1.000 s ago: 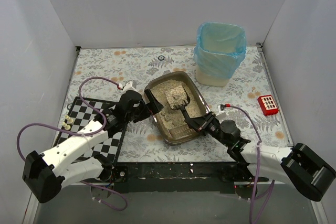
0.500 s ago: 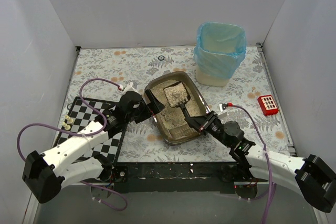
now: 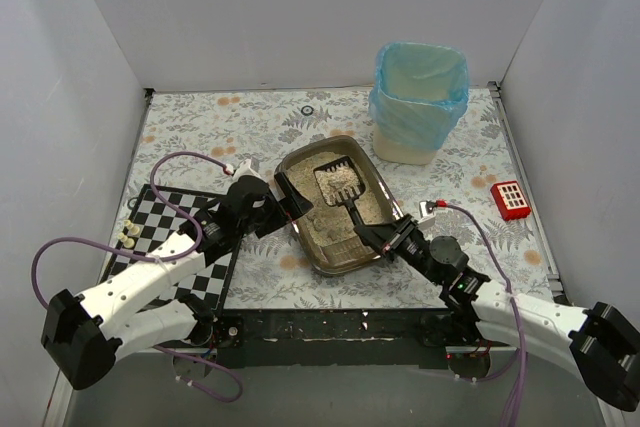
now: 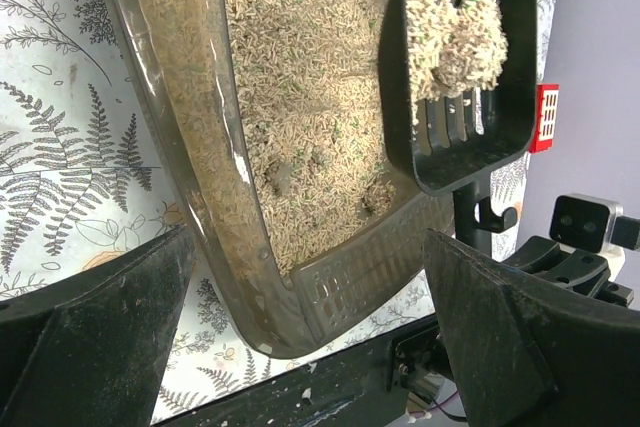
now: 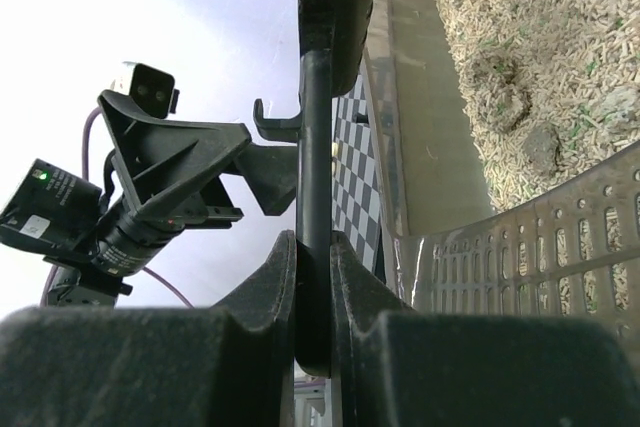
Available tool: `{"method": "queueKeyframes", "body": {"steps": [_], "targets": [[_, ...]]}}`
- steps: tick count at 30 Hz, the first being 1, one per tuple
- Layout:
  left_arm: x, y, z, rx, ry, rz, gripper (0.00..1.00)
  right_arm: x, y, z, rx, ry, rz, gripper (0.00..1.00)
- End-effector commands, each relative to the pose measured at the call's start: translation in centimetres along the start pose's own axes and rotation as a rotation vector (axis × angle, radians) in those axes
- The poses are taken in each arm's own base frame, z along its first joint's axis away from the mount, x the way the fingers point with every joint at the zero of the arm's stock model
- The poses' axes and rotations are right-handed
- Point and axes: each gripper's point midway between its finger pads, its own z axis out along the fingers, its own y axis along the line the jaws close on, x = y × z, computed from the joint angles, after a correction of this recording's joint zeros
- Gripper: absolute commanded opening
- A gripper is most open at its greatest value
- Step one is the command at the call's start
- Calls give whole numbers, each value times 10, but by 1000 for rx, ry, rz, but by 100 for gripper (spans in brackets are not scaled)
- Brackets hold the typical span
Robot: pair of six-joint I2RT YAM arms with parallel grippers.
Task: Clean the litter box
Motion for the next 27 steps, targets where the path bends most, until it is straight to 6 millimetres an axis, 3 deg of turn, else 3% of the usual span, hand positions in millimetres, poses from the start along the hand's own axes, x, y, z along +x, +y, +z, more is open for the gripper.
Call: {"method": "queueKeyframes", "body": {"steps": [1, 3, 5, 8, 11, 13, 14, 16, 19, 22, 25, 27], "targets": [[-4, 0, -7, 5, -24, -7, 98, -21, 22, -6, -85, -114, 16, 1], [-5, -1, -5, 20, -38, -15, 98, -5, 26, 0, -58, -21, -1, 1], [-6, -5, -3, 38, -41, -15, 98, 5, 49, 0, -141, 47, 1, 1], [-3, -7, -1, 42, -19, -9, 98, -4, 39, 0, -98, -7, 21, 1], [-3, 0, 1, 17, -34, -16, 98, 14, 39, 5, -75, 94, 9, 1], [-3, 6, 0, 3, -48, -36, 98, -5, 46, -5, -161, 6, 70, 1], [-4, 5, -2, 16, -52, -42, 98, -13, 40, -6, -140, -46, 60, 1], [-5, 4, -5, 48, -72, -50, 98, -6, 30, 3, -9, -13, -22, 1], [-9, 4, -7, 52, -97, -55, 98, 5, 47, 10, -15, 72, -95, 1], [-7, 5, -9, 56, -87, -54, 98, -14, 35, -1, -22, -56, 22, 1], [-10, 11, -9, 42, -113, -66, 98, -1, 35, -5, -63, 21, 23, 1], [-11, 12, -9, 34, -118, -68, 98, -8, 34, -9, -79, -9, 82, 1]]}}
